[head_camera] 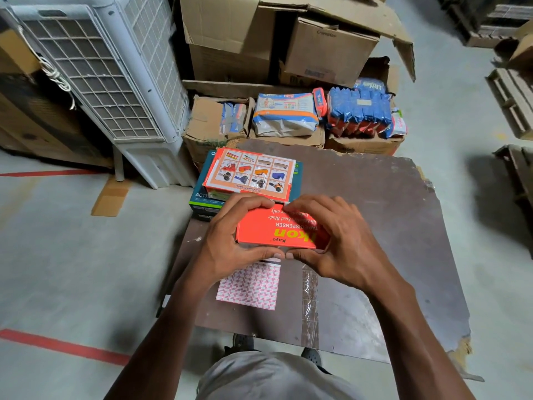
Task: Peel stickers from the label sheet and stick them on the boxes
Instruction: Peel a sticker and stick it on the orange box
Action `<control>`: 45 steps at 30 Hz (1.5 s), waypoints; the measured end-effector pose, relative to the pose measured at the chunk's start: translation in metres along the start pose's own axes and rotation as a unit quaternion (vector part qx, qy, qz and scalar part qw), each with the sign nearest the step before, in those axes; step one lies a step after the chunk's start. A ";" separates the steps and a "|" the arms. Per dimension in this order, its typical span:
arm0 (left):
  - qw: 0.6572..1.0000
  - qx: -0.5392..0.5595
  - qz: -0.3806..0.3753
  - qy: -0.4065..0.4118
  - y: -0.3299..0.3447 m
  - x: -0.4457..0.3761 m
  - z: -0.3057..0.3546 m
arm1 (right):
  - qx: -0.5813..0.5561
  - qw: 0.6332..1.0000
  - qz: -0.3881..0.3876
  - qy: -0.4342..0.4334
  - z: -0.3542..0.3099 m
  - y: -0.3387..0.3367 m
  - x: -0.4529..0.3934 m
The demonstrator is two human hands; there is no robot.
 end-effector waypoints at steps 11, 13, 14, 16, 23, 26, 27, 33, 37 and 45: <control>1.000 0.010 -0.004 -0.008 0.003 0.003 -0.002 | -0.163 0.981 0.019 0.108 0.015 -0.013 0.001; 1.000 0.014 -0.009 0.003 0.006 0.003 0.001 | -0.144 0.982 0.026 0.120 0.019 -0.017 -0.003; 1.000 0.019 -0.012 0.004 0.008 0.004 0.002 | -0.143 0.981 0.022 0.131 0.021 -0.016 -0.005; 1.000 0.026 -0.015 0.002 0.010 0.004 0.004 | -0.163 0.972 0.002 0.169 0.028 -0.011 -0.005; 0.995 0.090 -0.002 -0.045 0.013 0.005 -0.004 | -0.293 0.896 -0.110 0.316 0.049 0.016 0.015; 0.984 0.141 0.074 -0.075 0.004 0.004 -0.019 | -0.313 0.887 -0.093 0.326 0.049 0.017 0.016; 0.982 0.134 0.103 -0.083 0.000 0.004 -0.025 | -0.316 0.886 -0.078 0.330 0.049 0.017 0.016; 0.980 0.103 0.110 -0.131 0.005 0.005 -0.035 | -0.337 0.877 -0.020 0.341 0.054 0.023 0.015; 0.973 0.152 0.081 -0.153 0.013 0.004 -0.033 | -0.349 0.870 -0.003 0.348 0.055 0.026 0.016; 0.963 0.188 0.121 -0.150 0.004 0.003 -0.035 | -0.389 0.859 -0.006 0.332 0.054 0.028 0.015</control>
Point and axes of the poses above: each hand's wrist, its own x-axis away from the middle knuckle, its own y-axis out of the palm, z = x × y, the point moved 10 cm from there along -x, towards the middle knuckle, and after that the axes turned 6 degrees about z, right-handed, at the moved point
